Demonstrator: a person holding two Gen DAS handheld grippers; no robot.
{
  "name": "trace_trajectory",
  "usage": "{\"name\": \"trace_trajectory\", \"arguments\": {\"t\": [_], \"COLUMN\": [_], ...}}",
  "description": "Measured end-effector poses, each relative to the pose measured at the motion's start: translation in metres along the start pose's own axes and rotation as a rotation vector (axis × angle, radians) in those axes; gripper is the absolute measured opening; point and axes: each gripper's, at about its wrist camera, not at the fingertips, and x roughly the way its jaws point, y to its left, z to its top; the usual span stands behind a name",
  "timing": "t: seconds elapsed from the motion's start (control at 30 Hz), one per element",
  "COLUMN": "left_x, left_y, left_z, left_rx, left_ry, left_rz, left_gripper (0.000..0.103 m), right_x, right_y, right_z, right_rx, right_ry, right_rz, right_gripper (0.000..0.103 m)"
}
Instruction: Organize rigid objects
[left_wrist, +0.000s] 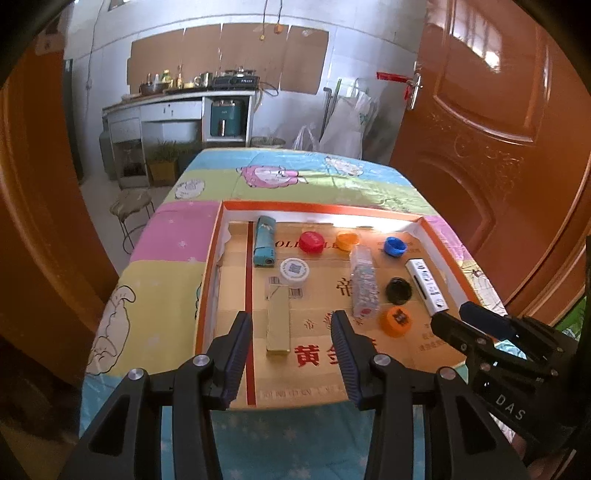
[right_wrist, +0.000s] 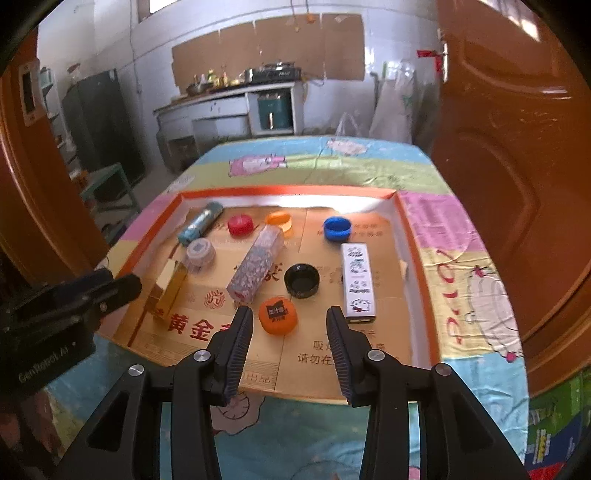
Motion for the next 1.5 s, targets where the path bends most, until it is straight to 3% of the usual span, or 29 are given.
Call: {"name": "trace_trajectory", "arguments": {"t": [0.5,0.6,0.93,1.0,1.3,1.5], "left_x": [-0.071,-0.089,-0.130,-0.138,-0.172,-0.189], "left_y": [-0.014,-0.017,-0.026,-0.028,-0.039,-0.038], "left_z": [-0.022,-0.026,-0.042,-0.045,-0.065,-0.076], "left_rx": [-0.014,-0.011,0.005,0.017,0.046,0.023], "left_ry": [-0.101,-0.134,-0.183,-0.197,-0.256,-0.266], "left_rz": [0.038,0.043,0.044,0.052,0.094,0.068], "left_gripper": [0.044,0.044,0.044,0.044,0.044,0.044], "right_x": [-0.079,-0.094,-0.141,-0.151,-0.189,-0.204], "right_y": [0.019,0.023,0.030,0.034,0.043,0.043], "right_z": [-0.018,-0.022,-0.039,-0.043,-0.062,-0.076], "right_rx": [-0.011,-0.014,-0.009,-0.019,-0.024,-0.010], "right_ry": [-0.149,-0.177,-0.261,-0.275,-0.340,-0.348], "right_rz": [-0.030,-0.042,-0.058,-0.062,-0.098,-0.120], "right_gripper": [0.050,0.063,0.063,0.074,0.074,0.074]}}
